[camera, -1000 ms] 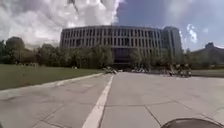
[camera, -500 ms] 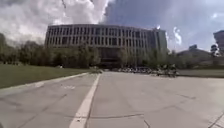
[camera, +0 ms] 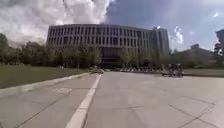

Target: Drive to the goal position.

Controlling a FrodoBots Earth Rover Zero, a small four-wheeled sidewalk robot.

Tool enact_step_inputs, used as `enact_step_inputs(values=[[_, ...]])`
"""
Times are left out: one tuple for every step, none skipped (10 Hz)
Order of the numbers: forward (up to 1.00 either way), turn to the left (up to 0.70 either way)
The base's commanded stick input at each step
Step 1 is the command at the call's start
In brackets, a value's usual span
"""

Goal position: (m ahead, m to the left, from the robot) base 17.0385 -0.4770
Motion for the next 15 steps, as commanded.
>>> enact_step_inputs(values=[[1.0, 0.0], [1.0, 0.0], [1.0, 0.0], [1.0, 0.0], [1.0, 0.0], [1.0, 0.0], [1.0, 0.0], [1.0, 0.0], [1.0, 0.0], [1.0, -0.29], [1.0, -0.38], [1.0, -0.34], [1.0, 0.0], [1.0, 0.0], [1.0, 0.0]])
